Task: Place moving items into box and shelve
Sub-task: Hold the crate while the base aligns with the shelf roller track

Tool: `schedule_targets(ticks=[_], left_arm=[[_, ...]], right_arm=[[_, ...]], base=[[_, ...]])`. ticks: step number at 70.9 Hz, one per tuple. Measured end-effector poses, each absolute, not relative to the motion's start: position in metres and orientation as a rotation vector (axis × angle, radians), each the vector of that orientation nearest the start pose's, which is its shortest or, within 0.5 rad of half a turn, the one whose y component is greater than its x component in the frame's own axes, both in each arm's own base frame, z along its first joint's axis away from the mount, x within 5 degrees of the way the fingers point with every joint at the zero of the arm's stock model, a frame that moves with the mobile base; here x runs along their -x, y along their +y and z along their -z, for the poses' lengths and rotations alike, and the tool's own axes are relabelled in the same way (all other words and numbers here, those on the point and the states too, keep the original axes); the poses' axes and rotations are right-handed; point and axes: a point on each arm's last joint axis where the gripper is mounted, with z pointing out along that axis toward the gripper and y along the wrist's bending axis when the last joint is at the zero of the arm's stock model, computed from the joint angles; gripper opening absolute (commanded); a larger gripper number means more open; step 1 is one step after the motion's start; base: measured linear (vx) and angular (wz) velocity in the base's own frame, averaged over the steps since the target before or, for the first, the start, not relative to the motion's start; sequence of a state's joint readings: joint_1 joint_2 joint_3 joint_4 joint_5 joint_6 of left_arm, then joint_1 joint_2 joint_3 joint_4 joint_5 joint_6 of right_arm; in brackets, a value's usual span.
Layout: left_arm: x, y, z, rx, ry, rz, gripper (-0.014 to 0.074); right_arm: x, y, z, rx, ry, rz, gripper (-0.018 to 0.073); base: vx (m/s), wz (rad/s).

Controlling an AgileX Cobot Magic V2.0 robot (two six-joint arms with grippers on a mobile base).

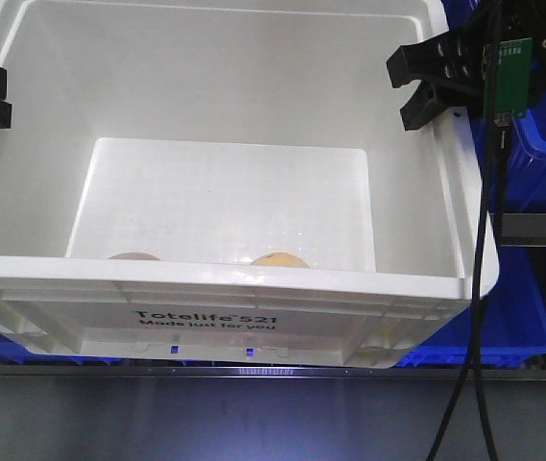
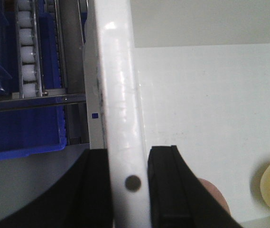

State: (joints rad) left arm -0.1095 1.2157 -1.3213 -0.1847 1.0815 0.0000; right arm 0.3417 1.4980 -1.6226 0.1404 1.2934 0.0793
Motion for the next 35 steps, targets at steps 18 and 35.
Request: schedule_targets(ticks=[18, 35], left_arm=[[-0.2339, -0.0406, -0.4015, -0.099, 2.456, 0.286, -0.0004], [-0.2339, -0.0406, -0.4015, -0.099, 2.456, 0.286, -0.0004]], right_arm=[[-0.2795, 0.1124, -0.4022, 0.344, 2.652, -0.329, -0.0003], [-0.2795, 0.1124, -0.4022, 0.344, 2.652, -0.329, -0.0003]], base=[[0.16, 0.00], [0.16, -0.04]])
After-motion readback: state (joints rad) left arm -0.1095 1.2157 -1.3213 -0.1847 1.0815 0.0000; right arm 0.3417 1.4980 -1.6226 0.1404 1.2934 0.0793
